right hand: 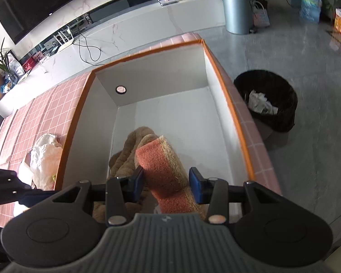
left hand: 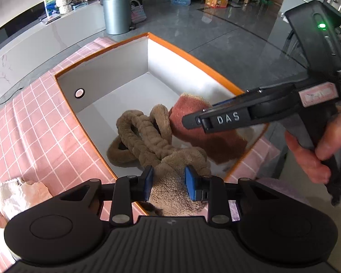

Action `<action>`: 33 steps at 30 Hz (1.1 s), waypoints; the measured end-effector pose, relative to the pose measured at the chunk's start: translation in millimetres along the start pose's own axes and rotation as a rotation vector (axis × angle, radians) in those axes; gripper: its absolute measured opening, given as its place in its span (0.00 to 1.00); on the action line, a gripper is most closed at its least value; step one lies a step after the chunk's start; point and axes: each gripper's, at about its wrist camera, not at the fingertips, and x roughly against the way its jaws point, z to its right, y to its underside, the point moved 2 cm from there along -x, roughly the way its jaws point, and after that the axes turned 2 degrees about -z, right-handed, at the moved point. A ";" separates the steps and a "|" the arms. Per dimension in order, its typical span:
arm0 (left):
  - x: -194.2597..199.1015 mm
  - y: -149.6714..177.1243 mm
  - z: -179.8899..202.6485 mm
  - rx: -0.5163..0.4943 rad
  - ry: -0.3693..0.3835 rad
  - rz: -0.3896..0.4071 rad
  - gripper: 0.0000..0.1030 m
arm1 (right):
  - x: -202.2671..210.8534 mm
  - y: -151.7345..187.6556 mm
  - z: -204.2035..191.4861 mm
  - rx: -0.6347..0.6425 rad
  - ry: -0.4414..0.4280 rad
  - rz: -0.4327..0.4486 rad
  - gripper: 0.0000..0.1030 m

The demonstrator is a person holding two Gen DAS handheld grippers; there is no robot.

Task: Organize soft objects
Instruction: 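Lower the brown braid into the orange box and open the left tool while the right tool releases the sponge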

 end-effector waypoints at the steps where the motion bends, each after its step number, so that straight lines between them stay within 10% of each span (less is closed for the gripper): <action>1: -5.2 0.1 -0.1 0.001 0.001 -0.013 0.32 | -3.5 0.6 -1.0 -0.008 -0.004 -0.007 0.41; 22: 11.6 20.9 -13.3 0.106 0.021 0.092 0.49 | -45.9 6.3 -28.4 -0.042 0.012 -0.094 0.46; 33: 38.6 37.2 -25.9 0.173 0.051 0.187 0.55 | -26.1 13.1 -37.2 -0.008 0.077 -0.055 0.74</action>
